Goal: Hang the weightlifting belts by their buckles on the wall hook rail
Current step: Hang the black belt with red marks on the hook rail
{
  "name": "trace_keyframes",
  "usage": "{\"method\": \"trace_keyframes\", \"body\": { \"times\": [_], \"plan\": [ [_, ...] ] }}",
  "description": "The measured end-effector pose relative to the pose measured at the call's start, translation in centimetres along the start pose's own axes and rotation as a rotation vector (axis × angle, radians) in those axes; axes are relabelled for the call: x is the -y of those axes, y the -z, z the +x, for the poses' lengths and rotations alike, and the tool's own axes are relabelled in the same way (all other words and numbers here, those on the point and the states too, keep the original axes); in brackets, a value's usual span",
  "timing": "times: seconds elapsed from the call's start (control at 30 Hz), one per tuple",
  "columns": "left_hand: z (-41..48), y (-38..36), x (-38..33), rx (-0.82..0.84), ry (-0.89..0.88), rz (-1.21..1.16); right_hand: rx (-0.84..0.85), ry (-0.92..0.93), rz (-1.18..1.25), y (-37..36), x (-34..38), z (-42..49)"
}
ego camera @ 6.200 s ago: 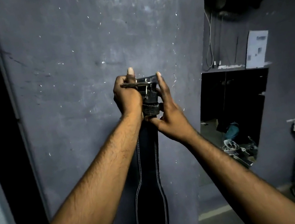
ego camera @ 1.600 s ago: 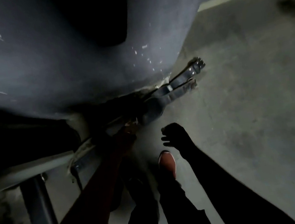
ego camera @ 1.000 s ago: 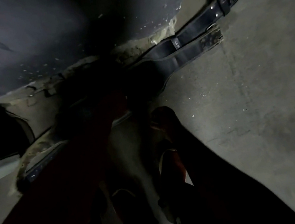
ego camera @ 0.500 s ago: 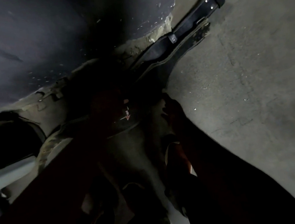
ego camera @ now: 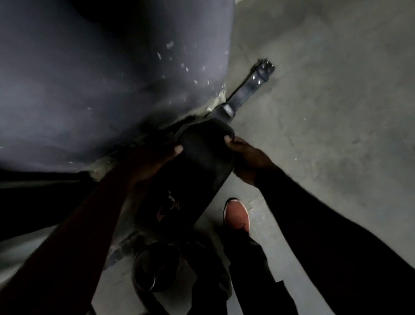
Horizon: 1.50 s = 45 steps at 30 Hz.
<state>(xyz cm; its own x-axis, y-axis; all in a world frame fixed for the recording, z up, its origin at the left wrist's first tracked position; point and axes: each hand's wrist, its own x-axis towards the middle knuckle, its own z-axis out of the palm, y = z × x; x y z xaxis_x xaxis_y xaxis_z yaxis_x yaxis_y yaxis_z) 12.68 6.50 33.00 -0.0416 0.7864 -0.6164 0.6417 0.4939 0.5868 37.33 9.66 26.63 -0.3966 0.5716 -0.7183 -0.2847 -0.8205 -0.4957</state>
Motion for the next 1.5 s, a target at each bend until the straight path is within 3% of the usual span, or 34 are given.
{"method": "trace_keyframes", "body": {
  "times": [0.1, 0.2, 0.37, 0.5, 0.63, 0.73, 0.83, 0.93, 1.07, 1.17, 1.27, 1.4, 1.5],
  "plan": [
    [-3.4, 2.6, -6.1, -0.164, -0.083, -0.141, 0.109, -0.003, -0.112, -4.6, 2.7, -6.4],
    [-8.3, 5.5, -13.5, -0.049, -0.045, -0.412, 0.222, -0.052, -0.258, -8.8, 3.7, -13.6],
    [-15.8, 9.9, -19.5, 0.035, -0.267, -0.326, 0.301, -0.089, -0.427, -14.5, 9.9, -23.6],
    [-22.1, 15.7, -23.6, 0.099, -0.336, -0.249, 0.246, 0.063, -0.443, -18.8, 19.1, -30.5],
    [-26.4, 19.8, -27.2, 0.09, -0.357, -0.329, 0.273, 0.201, -0.794, -23.3, 25.5, -36.0],
    [-29.4, 23.0, -31.2, -0.051, -0.479, -0.456, 0.318, 0.302, -1.061, -26.4, 28.1, -38.6],
    [-32.1, 25.4, -34.7, -0.21, -0.618, -0.393, 0.364, 0.393, -1.199, -29.0, 31.0, -41.7],
    [-34.2, 27.3, -37.2, -0.404, -0.731, -0.356, 0.391, 0.555, -1.174, -31.5, 34.4, -45.1],
    [-38.2, 30.9, -41.2, -0.667, -0.893, -0.448, 0.365, 0.94, -1.093, -35.3, 38.2, -48.6],
    [-42.1, 33.0, -43.4, -0.674, -1.079, -0.513, 0.395, 1.2, -1.035, -38.9, 40.7, -51.5],
    [-44.2, 34.2, -44.3, -0.676, -1.176, -0.54, 0.467, 1.345, -1.037, -42.8, 42.9, -54.7],
    [-46.7, 35.8, -46.1, -1.106, -1.184, -0.524, 0.538, 1.503, -0.979, -47.1, 43.7, -55.8],
    [-49.2, 38.0, -47.6, -1.305, -1.191, -0.551, 0.519, 1.585, -0.936, -48.5, 42.0, -54.6]
  ]
}}
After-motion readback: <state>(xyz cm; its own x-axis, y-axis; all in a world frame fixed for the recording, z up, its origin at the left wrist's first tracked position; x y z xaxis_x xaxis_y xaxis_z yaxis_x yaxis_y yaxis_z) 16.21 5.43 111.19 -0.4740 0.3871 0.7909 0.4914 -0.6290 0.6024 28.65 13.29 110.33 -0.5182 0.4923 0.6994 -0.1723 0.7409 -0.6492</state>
